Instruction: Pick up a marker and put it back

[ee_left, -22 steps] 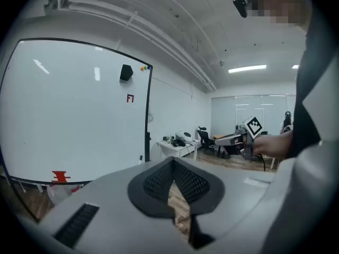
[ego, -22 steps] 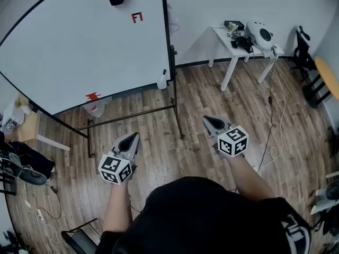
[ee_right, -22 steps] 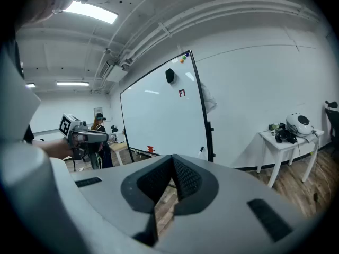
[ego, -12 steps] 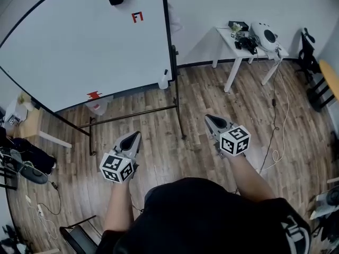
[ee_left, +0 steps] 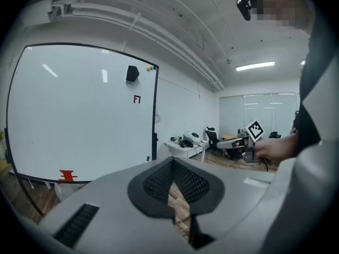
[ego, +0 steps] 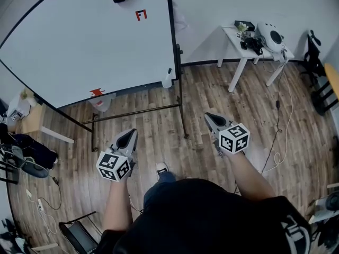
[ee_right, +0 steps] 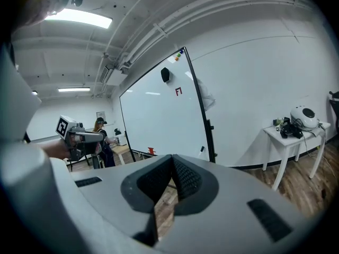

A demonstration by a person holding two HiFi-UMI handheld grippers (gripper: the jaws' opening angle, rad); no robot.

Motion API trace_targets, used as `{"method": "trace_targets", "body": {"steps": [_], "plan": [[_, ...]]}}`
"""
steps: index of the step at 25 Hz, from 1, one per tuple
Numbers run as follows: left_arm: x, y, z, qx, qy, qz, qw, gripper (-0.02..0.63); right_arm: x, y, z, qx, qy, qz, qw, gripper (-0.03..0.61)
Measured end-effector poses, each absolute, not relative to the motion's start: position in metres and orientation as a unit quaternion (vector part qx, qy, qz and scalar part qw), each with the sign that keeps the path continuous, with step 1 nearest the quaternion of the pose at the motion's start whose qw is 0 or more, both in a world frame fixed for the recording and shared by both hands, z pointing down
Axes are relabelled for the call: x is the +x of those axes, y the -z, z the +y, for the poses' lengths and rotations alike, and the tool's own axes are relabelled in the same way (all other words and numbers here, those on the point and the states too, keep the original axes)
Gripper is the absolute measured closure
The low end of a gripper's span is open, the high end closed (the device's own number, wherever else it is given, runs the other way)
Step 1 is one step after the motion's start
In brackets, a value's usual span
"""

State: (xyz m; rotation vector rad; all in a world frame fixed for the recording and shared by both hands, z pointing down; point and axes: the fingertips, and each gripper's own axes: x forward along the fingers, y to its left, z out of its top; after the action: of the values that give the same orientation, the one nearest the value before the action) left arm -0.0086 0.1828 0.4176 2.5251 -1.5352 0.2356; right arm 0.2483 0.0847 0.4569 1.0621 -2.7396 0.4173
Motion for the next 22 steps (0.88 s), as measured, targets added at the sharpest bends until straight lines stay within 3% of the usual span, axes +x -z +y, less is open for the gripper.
{"method": "trace_targets", "body": {"steps": [22], "plan": [[-0.042,-0.449,0.094,0.871,-0.09,-0.469,0.116,0.603,0.219,-0.484,0.013,0.395,-0.161,-0.897,0.114,0.581]]}}
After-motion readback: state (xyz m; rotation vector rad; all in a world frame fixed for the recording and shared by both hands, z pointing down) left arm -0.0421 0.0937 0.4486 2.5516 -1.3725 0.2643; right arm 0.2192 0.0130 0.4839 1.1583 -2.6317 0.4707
